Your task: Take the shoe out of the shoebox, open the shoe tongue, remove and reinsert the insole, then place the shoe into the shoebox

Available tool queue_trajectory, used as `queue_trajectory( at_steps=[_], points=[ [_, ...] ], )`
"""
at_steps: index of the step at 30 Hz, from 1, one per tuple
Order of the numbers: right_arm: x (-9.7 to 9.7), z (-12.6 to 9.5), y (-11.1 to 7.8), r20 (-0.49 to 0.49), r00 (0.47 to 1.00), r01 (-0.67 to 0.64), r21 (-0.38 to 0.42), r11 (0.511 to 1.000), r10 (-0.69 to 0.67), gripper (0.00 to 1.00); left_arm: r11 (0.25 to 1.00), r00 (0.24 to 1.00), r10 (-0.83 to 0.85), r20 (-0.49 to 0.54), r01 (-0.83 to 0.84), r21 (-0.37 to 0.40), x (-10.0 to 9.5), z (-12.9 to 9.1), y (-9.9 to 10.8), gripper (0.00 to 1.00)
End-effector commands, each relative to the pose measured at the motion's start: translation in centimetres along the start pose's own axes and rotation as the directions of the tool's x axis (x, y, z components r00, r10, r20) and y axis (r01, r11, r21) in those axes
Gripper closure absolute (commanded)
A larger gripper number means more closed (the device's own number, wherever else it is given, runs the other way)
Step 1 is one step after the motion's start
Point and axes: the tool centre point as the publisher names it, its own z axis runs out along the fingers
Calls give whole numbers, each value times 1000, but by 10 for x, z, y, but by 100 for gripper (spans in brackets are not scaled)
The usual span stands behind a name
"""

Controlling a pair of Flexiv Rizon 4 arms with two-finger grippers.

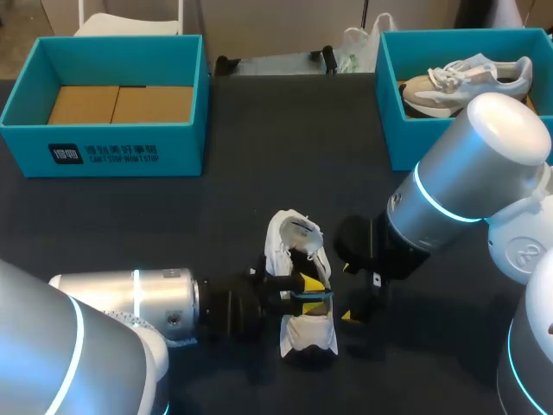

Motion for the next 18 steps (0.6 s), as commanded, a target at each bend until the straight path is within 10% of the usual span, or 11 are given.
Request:
queue_trajectory(
  at_steps=[1,9,18],
  points=[
    [1,0,0,4,1000,-1,1,1000,1,0,1000,1000,1,9,-1,6,-2,-10,-8,60],
    [1,0,0,4,1000,-1,1,1000,1,0,1000,1000,-4,16,3,31,-5,-8,-19,100],
    [1,0,0,4,1000,-1,1,1000,1,0,1000,1000,-6,-19,6,-18,9,1,6,100]
  ],
)
